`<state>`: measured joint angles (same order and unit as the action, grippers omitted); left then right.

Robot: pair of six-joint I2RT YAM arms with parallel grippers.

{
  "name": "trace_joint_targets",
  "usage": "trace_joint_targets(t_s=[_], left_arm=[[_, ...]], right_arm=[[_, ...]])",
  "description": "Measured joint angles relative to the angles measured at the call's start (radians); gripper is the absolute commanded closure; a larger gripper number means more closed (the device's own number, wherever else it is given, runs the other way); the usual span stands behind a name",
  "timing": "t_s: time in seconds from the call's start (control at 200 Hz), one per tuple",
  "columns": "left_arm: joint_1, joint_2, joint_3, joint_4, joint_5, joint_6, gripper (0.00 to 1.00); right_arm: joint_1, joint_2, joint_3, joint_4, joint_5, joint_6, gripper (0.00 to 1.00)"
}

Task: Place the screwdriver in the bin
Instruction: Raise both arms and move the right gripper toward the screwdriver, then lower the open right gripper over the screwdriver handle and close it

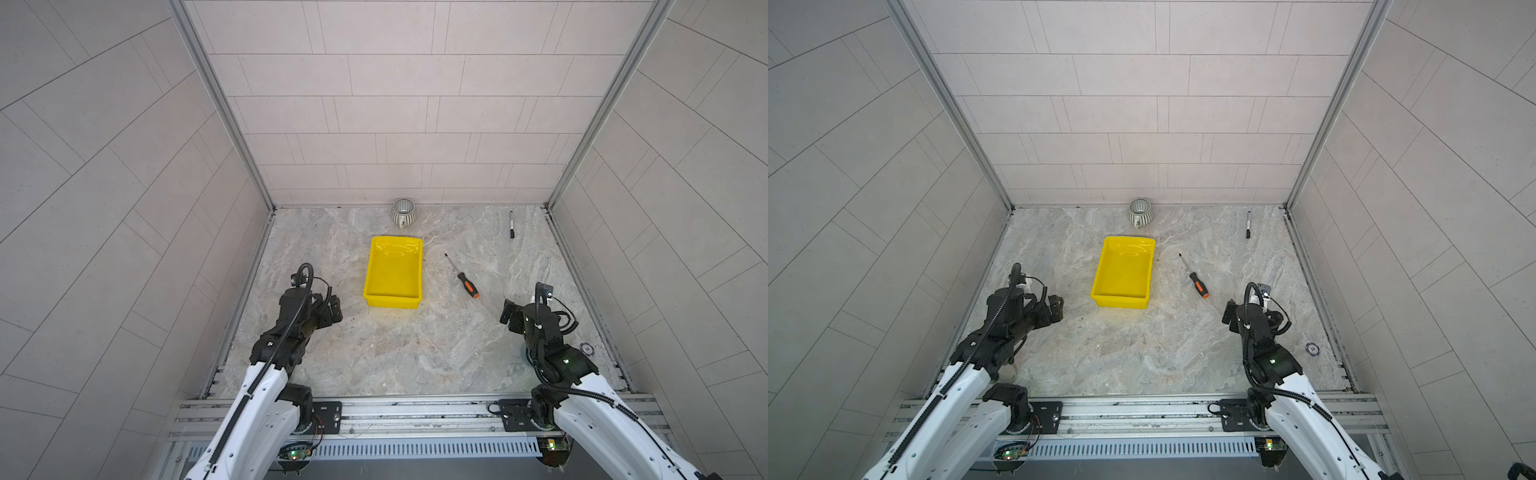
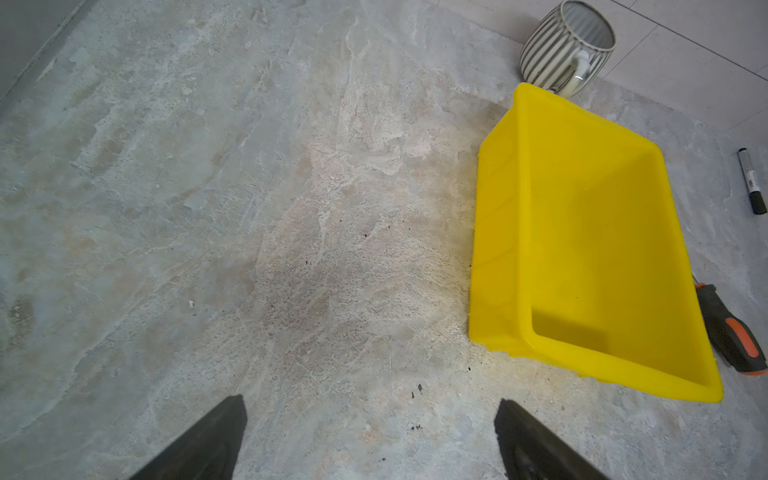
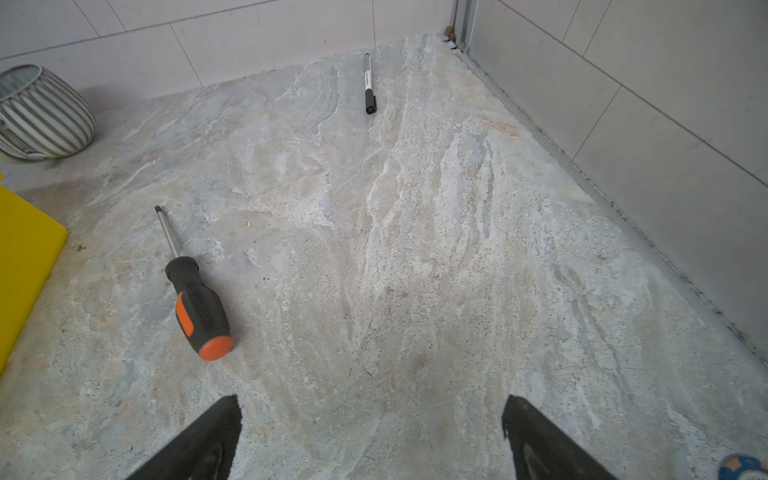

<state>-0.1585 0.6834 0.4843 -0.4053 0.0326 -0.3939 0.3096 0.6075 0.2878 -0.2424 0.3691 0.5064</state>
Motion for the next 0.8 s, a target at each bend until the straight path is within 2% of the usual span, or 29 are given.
trace_joint_targets(t_s=[0.18, 0.285, 0.415, 0.53, 0.686, 0.801], left_arm=[[0.005, -0.048, -0.039, 0.008, -0.117, -0.119, 0.0], [0.013, -0.067, -0.082, 0.02, -0.128, -0.146, 0.08], [-0.002, -0.047, -0.11, 0.062, -0.104, -0.157, 0.1], [-0.077, 0.008, -0.108, 0.089, -0.117, -0.155, 0.11], [-0.217, 0.094, -0.075, 0.089, -0.18, -0.14, 0.12], [-0.245, 0.137, -0.056, 0.099, -0.198, -0.13, 0.14]], right_arm=[[-0.003, 0.183, 0.085, 0.0, -0.022, 0.024, 0.01], [-0.007, 0.309, 0.193, 0.005, -0.076, 0.008, 0.01], [-0.008, 0.479, 0.35, -0.011, -0.182, -0.031, 0.02], [-0.008, 0.594, 0.468, -0.07, -0.262, -0.05, 0.03], [-0.008, 0.692, 0.512, -0.11, -0.374, -0.076, 0.07], [-0.008, 0.79, 0.561, -0.169, -0.432, -0.093, 0.12]])
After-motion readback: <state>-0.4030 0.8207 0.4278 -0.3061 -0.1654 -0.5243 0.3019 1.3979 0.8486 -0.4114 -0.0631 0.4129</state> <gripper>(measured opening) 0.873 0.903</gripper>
